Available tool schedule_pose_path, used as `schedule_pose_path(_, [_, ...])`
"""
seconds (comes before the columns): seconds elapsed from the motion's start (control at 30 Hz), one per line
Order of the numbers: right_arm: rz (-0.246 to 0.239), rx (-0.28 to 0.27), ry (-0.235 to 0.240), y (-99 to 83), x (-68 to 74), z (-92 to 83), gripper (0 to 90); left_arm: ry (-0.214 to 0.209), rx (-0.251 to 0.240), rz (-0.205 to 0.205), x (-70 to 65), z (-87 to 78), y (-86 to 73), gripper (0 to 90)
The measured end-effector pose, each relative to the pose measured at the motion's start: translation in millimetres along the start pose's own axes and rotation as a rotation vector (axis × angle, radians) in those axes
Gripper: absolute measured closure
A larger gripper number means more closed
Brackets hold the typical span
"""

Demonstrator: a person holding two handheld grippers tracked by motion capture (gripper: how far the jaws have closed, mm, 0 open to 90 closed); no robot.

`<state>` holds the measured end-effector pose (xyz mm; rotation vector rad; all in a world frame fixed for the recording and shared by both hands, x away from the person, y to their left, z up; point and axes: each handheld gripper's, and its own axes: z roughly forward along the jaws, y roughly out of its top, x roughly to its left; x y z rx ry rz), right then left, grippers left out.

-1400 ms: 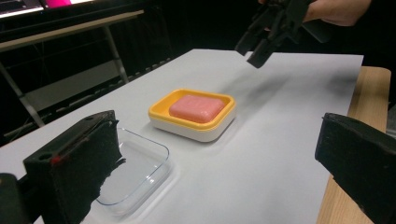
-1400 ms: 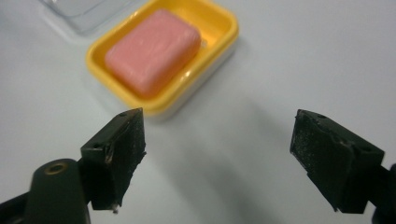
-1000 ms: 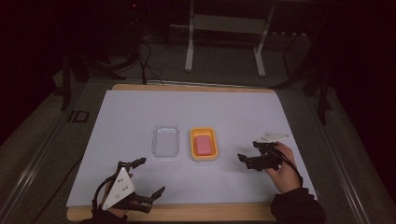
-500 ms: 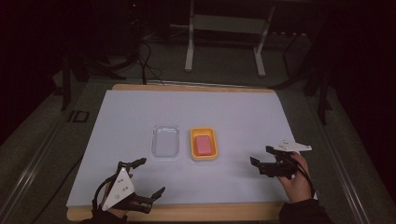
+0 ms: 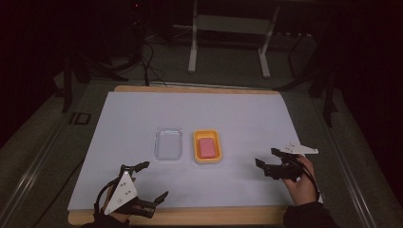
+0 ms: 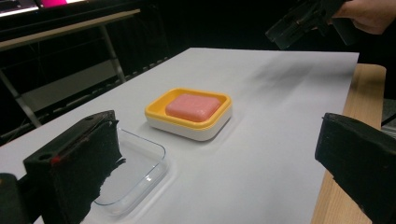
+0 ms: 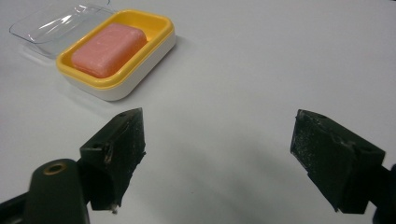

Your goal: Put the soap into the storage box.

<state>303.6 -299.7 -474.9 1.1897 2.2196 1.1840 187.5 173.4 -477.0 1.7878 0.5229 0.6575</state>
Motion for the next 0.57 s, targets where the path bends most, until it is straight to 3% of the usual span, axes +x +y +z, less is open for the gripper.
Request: schedule_pose_path(0.57, [-0.03, 0.002, -0.015, -1.7, 0.9, 2.0, 17.8, 0.001, -0.001, -0.001, 0.3, 0.3, 0.1, 0.6])
